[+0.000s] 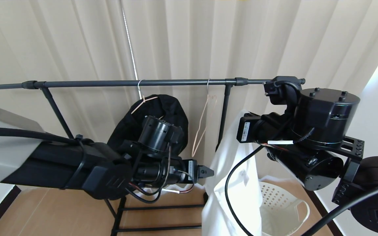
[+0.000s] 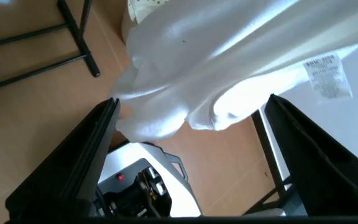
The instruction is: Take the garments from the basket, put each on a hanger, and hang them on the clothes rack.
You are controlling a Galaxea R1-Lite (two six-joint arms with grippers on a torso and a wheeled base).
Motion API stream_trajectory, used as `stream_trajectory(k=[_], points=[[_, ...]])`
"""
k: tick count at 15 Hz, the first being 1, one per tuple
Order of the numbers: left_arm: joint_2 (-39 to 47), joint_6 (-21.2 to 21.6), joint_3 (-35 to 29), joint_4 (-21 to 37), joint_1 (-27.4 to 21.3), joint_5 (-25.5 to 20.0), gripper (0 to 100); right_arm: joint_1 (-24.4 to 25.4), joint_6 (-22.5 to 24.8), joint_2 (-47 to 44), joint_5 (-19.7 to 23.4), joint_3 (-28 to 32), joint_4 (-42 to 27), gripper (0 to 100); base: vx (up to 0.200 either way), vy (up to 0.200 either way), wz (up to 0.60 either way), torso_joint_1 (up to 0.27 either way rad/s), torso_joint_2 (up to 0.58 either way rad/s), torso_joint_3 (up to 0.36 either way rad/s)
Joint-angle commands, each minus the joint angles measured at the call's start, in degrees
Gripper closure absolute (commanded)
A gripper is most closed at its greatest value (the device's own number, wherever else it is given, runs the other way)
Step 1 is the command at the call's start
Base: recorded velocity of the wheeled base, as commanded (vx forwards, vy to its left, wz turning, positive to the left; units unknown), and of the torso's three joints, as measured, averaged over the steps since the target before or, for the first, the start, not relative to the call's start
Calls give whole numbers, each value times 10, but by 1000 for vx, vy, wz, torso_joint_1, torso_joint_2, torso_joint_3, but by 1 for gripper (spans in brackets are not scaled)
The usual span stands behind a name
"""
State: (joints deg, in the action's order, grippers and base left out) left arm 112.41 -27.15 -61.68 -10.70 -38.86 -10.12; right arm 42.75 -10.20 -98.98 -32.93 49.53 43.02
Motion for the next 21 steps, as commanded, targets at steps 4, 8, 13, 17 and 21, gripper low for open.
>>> stream_trajectory(k=[4, 8, 13, 17, 21], points=[[46, -11, -47, -1, -33, 23, 0, 12, 1, 19, -2, -6, -2, 100, 0, 0, 0, 0, 0, 0], [74, -12, -65, 0, -40, 28, 0, 13, 1, 20, -2, -5, 0, 100, 0, 0, 0, 0, 0, 0], [107, -43, -115, 1, -32, 35, 0, 22, 1, 34, -2, -7, -1, 100, 0, 0, 0, 0, 0, 0], [121, -41, -116, 3, -37, 37, 0, 23, 2, 43, -3, -9, -1, 100, 0, 0, 0, 0, 0, 0], [134, -41, -107, 4, -46, 46, 0, 22, 4, 62, -3, -8, -5, 100, 0, 0, 0, 0, 0, 0]])
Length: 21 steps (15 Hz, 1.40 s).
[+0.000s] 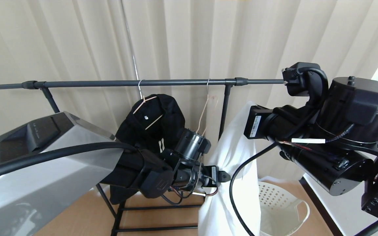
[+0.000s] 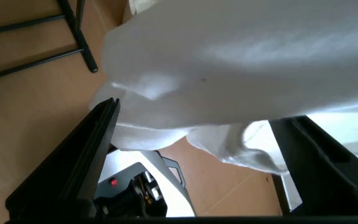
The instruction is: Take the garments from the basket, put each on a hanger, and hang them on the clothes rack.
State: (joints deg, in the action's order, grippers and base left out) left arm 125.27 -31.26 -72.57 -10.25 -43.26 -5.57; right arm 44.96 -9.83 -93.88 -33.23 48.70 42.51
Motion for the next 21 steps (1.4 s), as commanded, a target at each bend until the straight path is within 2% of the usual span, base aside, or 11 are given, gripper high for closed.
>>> stream_trajectory(k=[1, 2, 3, 6, 9, 11, 15, 17, 20, 21], points=[[6, 0, 6, 1, -2, 3, 0, -1, 0, 16, 0, 2, -1, 100, 0, 0, 0, 0, 0, 0], [6, 0, 14, 0, -5, 5, 0, -8, 1, 21, 0, 3, -3, 100, 0, 0, 0, 0, 0, 0], [4, 0, 16, 0, -8, 5, 100, -20, 4, 21, 0, 2, -2, 100, 0, 0, 0, 0, 0, 0], [-35, 4, 30, 1, -10, 22, 100, -61, 17, 18, 0, -1, 1, 100, 0, 0, 0, 0, 0, 0], [-76, 25, 48, 1, -12, 38, 100, -80, 23, 17, 0, -3, -2, 100, 0, 0, 0, 0, 0, 0], [-116, 63, 55, 0, -11, 107, 100, -95, 51, 8, -3, -26, -3, 100, 0, 0, 0, 0, 0, 0], [-120, 87, 17, 0, -9, 157, 100, -95, 118, -2, -25, -57, -2, 100, 0, 0, 0, 0, 0, 0], [-123, 123, 10, -1, 6, 169, 100, -95, 129, -16, -25, -63, -3, 100, 0, 0, 0, 0, 0, 0], [-133, 131, -3, -1, 13, 172, 100, -95, 130, -24, -25, -81, -3, 100, 0, 0, 0, 0, 0, 0], [-140, 131, -4, -1, 14, 172, 100, -94, 143, -24, -25, -91, -2, 100, 0, 0, 0, 0, 0, 0]])
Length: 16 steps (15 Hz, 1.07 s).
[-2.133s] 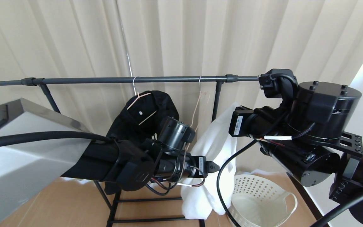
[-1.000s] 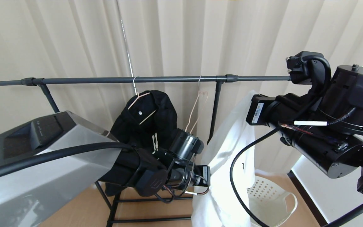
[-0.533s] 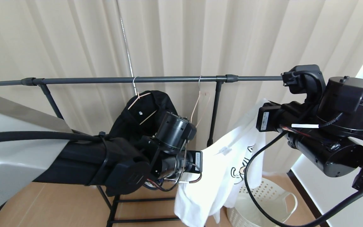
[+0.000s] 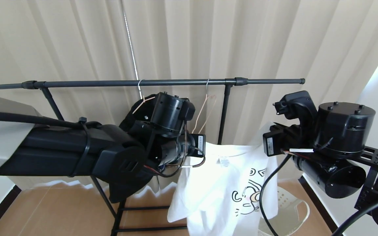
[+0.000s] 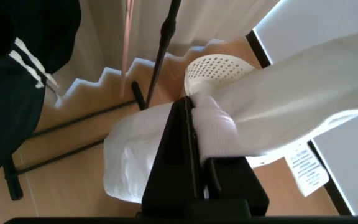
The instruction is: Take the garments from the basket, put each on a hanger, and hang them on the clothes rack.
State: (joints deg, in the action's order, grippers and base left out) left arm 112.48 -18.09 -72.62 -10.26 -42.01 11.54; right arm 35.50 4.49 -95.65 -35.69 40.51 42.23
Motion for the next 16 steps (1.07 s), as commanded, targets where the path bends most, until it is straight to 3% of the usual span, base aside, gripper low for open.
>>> stream_trajectory(k=[1, 7, 11, 16], points=[[-14, 0, -4, 0, 2, 1, 100, 2, 5, -6, 0, -12, 0, 100, 0, 0, 0, 0, 0, 0], [-38, 16, -4, 0, 1, 25, 100, 46, 43, 4, 0, -73, 6, 100, 0, 0, 0, 0, 0, 0], [-46, 16, -2, 0, 8, 43, 100, 51, 40, 7, 0, -68, 8, 100, 0, 0, 0, 0, 0, 0], [-60, 21, -4, 0, 8, 58, 100, 43, 32, 29, -1, -13, 12, 100, 0, 0, 0, 0, 0, 0]])
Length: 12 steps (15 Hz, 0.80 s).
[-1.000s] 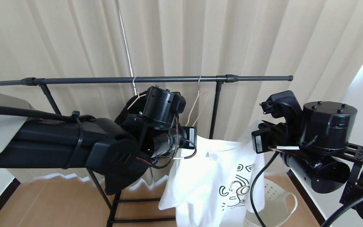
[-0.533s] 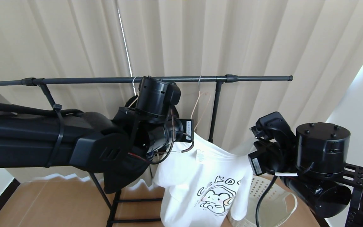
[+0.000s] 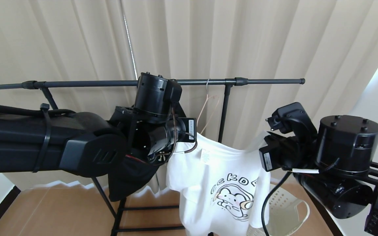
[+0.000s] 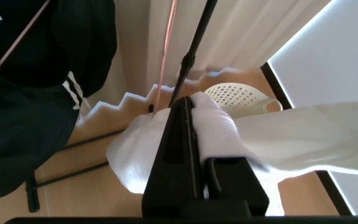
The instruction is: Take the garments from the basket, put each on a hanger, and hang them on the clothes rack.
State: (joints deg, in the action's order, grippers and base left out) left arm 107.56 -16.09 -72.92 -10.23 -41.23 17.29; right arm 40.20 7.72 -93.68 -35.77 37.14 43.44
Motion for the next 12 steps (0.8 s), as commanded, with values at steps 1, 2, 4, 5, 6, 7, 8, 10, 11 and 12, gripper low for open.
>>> stream_trajectory(k=[1, 2, 4, 5, 6, 7, 8, 10, 11, 12], points=[[-17, 10, -2, 1, 1, 0, 100, -12, -1, 9, 1, 48, -2, 100, 0, 0, 0, 0, 0, 0], [-24, 25, -6, 6, 1, 2, 100, -17, -1, 3, 1, 73, -2, 100, 0, 0, 0, 0, 0, 0], [-31, 41, -14, 10, 0, 26, 100, -35, -1, -27, 5, 124, -1, 100, 0, 0, 0, 0, 0, 0], [-34, 44, -14, 9, -2, 34, 100, -42, -2, -39, 6, 141, 0, 100, 0, 0, 0, 0, 0, 0], [-37, 46, -13, 9, -3, 37, 100, -45, -15, -43, 7, 146, 2, 100, 0, 0, 0, 0, 0, 0], [-39, 46, -10, 10, -2, 44, 100, -45, -45, -46, 5, 156, 1, 100, 0, 0, 0, 0, 0, 0], [-44, 47, -8, 11, -2, 53, 100, -45, -49, -47, 4, 164, 2, 100, 0, 0, 0, 0, 0, 0], [-76, 52, 2, 35, -3, 57, 100, -41, -60, -42, 5, 163, 3, 100, 0, 0, 0, 0, 0, 0], [-82, 54, 2, 41, -3, 57, 100, -41, -62, -42, 5, 163, 3, 100, 0, 0, 0, 0, 0, 0], [-106, 55, 3, 79, -5, 58, 100, -33, -68, -42, 5, 165, 4, 100, 0, 0, 0, 0, 0, 0]])
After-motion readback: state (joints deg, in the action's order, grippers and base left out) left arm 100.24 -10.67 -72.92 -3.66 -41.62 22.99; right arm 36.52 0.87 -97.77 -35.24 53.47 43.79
